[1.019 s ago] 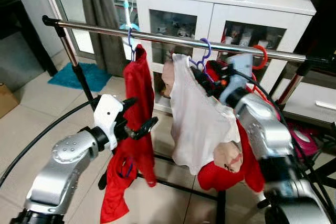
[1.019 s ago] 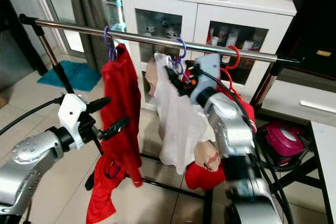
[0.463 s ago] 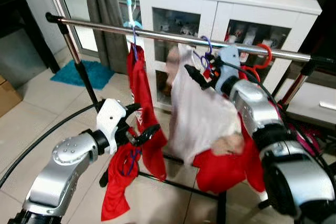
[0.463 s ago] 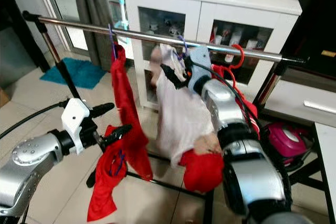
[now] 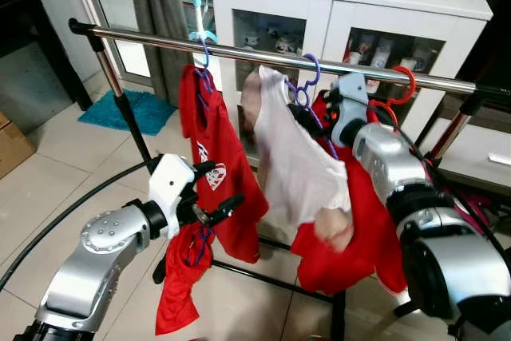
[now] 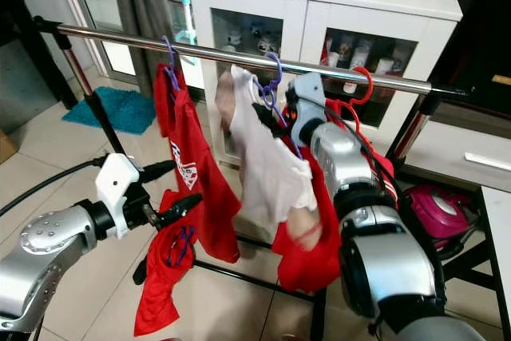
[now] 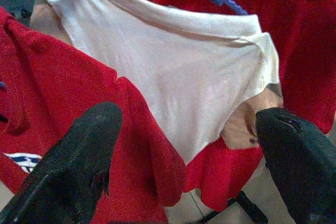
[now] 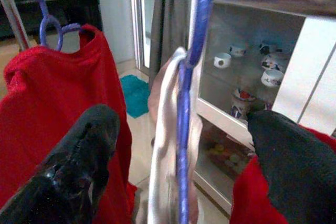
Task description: Hang hanger
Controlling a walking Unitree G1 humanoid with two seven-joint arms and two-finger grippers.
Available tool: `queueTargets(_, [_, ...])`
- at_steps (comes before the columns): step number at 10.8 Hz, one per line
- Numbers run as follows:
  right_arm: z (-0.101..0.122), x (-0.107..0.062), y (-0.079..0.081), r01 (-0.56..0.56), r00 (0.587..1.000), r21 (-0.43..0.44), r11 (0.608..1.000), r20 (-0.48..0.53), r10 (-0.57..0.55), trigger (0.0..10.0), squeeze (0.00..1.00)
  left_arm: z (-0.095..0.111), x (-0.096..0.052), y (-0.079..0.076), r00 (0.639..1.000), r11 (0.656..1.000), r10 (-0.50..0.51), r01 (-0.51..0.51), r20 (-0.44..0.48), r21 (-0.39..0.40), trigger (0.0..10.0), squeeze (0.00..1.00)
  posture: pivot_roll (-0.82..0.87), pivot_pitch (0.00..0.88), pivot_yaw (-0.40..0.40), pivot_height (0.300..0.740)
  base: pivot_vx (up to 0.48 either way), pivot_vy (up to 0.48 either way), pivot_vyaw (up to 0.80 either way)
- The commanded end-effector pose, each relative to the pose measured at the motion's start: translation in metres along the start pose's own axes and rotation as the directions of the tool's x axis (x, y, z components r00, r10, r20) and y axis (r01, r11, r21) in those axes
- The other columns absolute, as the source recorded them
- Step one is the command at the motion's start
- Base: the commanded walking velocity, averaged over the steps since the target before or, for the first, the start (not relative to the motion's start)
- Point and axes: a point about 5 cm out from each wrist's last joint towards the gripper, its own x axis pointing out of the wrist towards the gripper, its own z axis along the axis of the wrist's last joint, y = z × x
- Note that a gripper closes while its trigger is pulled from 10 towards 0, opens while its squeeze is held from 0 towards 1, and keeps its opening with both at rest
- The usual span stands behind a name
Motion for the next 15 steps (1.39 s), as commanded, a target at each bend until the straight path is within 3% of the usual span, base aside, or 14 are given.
queueTargets(1, [0.004,0.002,0.000,-0.001,1.000,0.033,0.999,0.012,0.001,10.0,0.00,0.001,0.001,0.001,1.000,1.000,-0.002,0.002,-0.004,0.015,10.0,0.00,0.00,0.000,0.033,0.740,0.000,0.000,0.00])
queueTargets(5, [0.009,0.009,-0.001,0.094,0.995,0.027,0.995,-0.017,-0.094,9.8,0.00,0.002,0.002,0.002,1.000,1.000,-0.003,0.003,-0.002,0.021,10.0,0.00,0.00,0.000,0.032,0.740,0.000,0.000,0.00])
queueTargets(6, [0.010,0.011,0.002,0.102,0.995,0.036,0.994,-0.024,-0.101,3.1,0.00,0.002,0.001,0.002,1.000,1.000,-0.002,0.002,-0.001,0.021,10.0,0.00,0.00,0.000,0.029,0.740,0.000,0.000,0.00])
queueTargets(7, [0.010,0.012,0.002,0.106,0.994,0.032,0.994,-0.036,-0.104,0.0,0.00,0.002,0.001,0.002,1.000,1.000,-0.001,0.001,0.000,0.021,10.0,0.00,0.01,0.000,0.028,0.740,0.000,0.000,0.00])
queueTargets(11, [0.007,0.014,0.004,0.110,0.989,0.041,0.993,-0.101,-0.105,0.0,0.00,0.002,0.001,0.003,1.000,1.000,-0.004,0.004,-0.003,0.025,10.0,0.00,0.01,0.000,0.033,0.740,0.000,0.000,0.00])
queueTargets(15, [0.007,0.015,0.005,0.111,0.990,0.076,0.991,-0.099,-0.103,0.0,0.00,0.003,0.003,0.003,1.000,0.999,-0.008,0.008,-0.003,0.033,10.0,0.00,0.00,0.000,0.037,0.740,0.000,0.000,0.00])
